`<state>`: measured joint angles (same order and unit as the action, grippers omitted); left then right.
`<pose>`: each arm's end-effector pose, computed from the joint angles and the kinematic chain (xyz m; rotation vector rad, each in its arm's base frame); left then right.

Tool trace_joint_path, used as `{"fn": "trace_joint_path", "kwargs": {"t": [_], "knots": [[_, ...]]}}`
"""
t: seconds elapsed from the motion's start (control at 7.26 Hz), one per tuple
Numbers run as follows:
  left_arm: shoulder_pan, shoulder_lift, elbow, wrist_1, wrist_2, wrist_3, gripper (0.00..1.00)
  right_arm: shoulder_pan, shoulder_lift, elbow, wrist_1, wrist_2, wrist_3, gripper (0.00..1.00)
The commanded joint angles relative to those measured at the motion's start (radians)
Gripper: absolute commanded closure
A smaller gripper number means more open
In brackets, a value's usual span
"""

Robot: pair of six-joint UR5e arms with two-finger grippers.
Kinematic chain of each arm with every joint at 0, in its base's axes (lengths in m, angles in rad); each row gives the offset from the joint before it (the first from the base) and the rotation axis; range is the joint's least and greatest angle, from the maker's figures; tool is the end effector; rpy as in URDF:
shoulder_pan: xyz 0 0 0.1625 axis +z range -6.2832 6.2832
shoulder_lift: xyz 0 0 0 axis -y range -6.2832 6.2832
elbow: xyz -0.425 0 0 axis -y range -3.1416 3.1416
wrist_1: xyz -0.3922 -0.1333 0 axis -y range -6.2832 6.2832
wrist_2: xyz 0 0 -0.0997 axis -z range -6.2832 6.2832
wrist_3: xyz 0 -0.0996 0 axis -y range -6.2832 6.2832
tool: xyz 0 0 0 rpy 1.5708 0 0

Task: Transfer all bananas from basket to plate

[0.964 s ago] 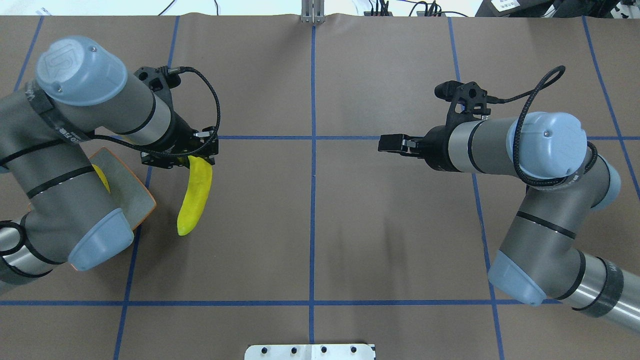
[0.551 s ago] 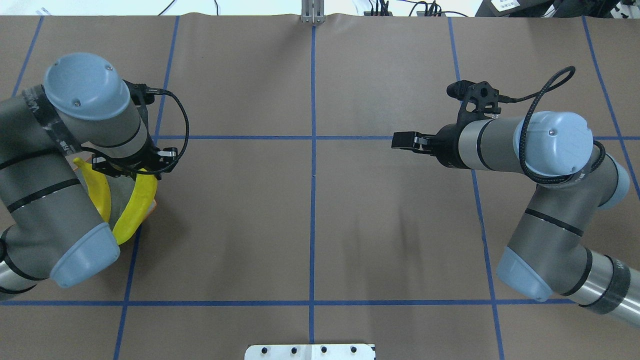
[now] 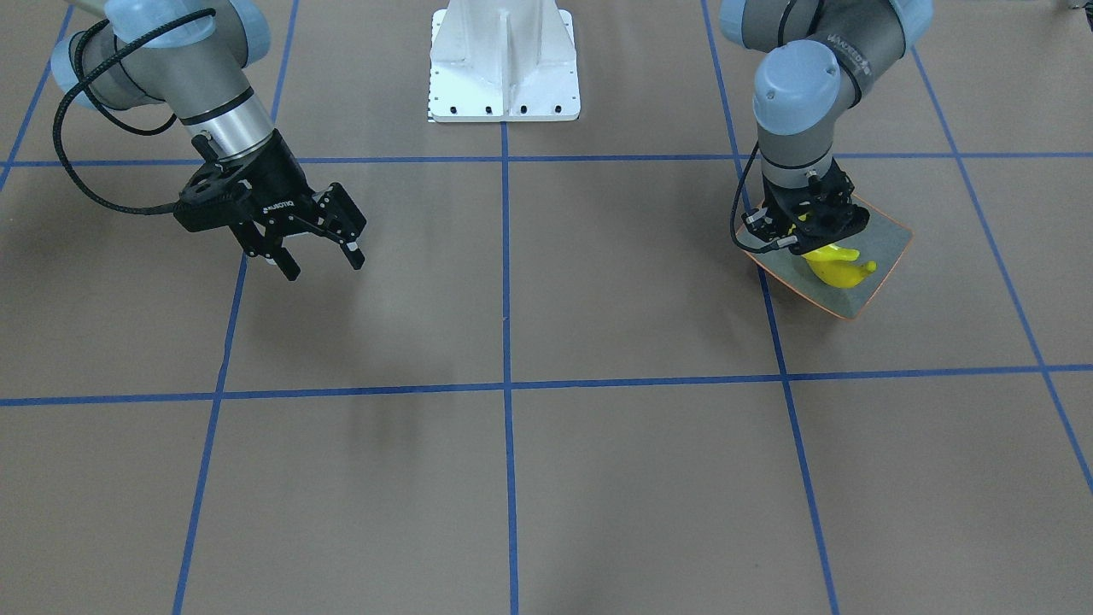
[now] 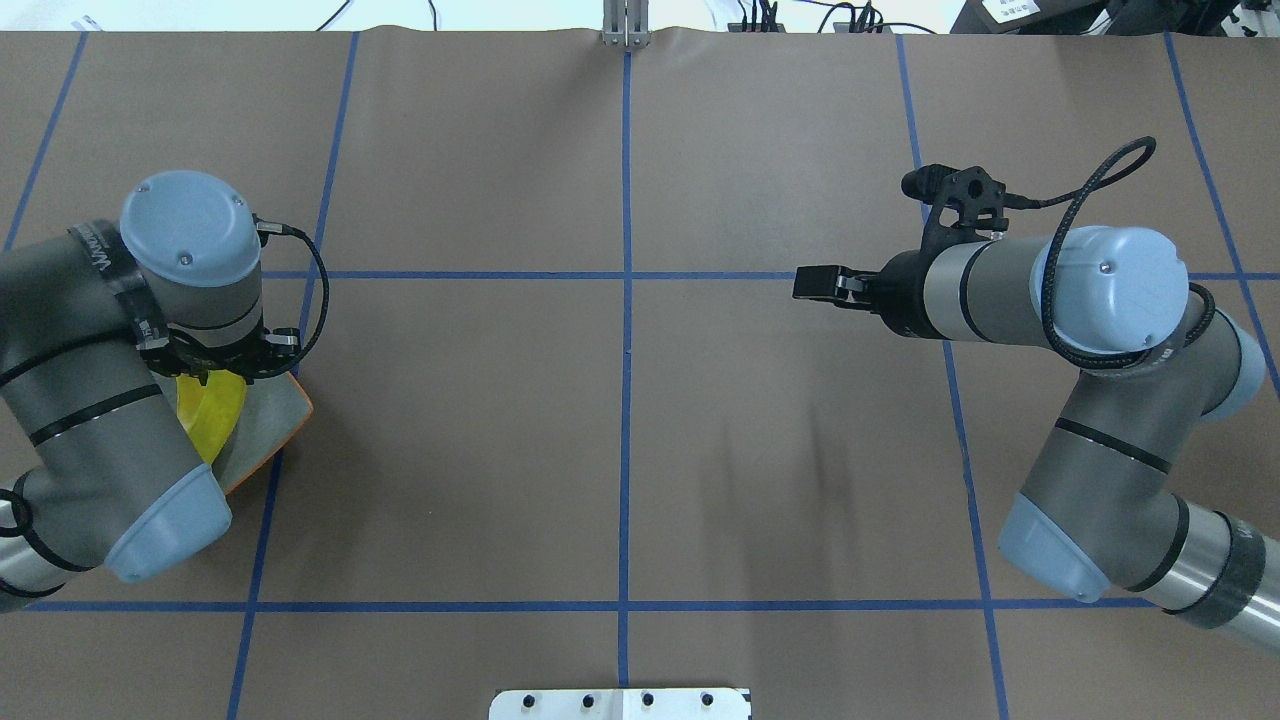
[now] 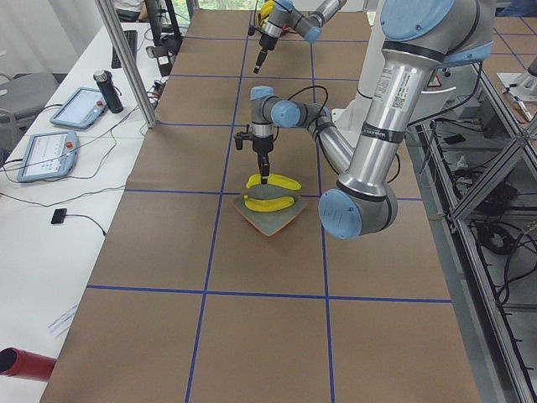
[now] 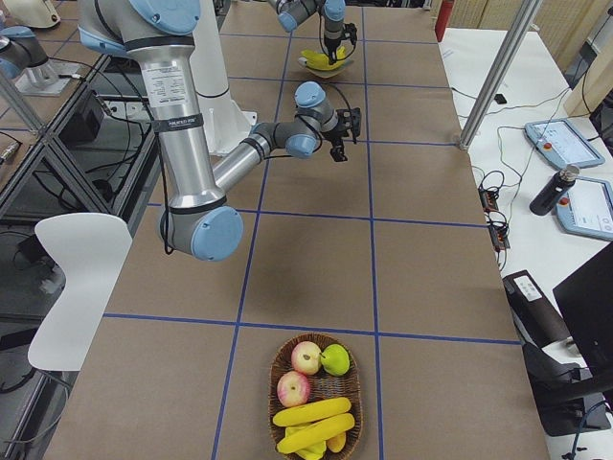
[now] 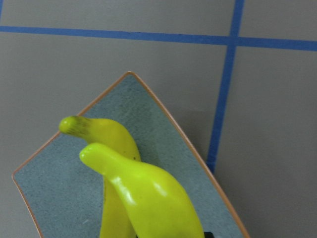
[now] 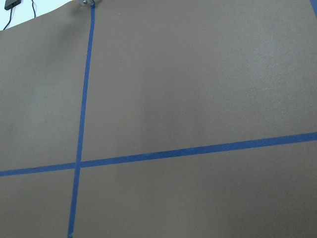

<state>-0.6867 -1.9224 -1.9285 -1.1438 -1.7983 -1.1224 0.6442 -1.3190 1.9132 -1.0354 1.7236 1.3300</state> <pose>0.3680 -0.4450 0.3715 -0.0395 0.3591 -0.2036 -0.3788 -0.4322 0.3064 0.3608 -1.0805 0.2727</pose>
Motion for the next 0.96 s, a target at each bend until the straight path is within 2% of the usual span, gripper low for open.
{"fn": "trace_joint_path", "kwargs": {"t": [0.0,0.14,0.28,0.41,0.83], "knots": [[0.001,-0.012,0.032,-0.001,0.014,-0.005,1.00,0.000,0.000,0.000,0.000,0.001,0.000,0.00],[-0.001,-0.013,0.042,-0.001,0.016,-0.005,0.88,0.000,0.000,0.000,0.000,0.001,0.000,0.00],[-0.001,-0.012,0.043,-0.002,0.016,-0.004,0.41,0.000,-0.002,0.000,0.000,0.001,0.000,0.00],[-0.001,-0.013,0.042,-0.002,0.014,-0.005,0.01,0.000,0.000,0.001,0.000,0.001,0.001,0.00],[-0.001,-0.013,0.046,-0.010,0.016,0.001,0.00,0.009,0.001,0.001,0.000,-0.010,0.002,0.00]]}}
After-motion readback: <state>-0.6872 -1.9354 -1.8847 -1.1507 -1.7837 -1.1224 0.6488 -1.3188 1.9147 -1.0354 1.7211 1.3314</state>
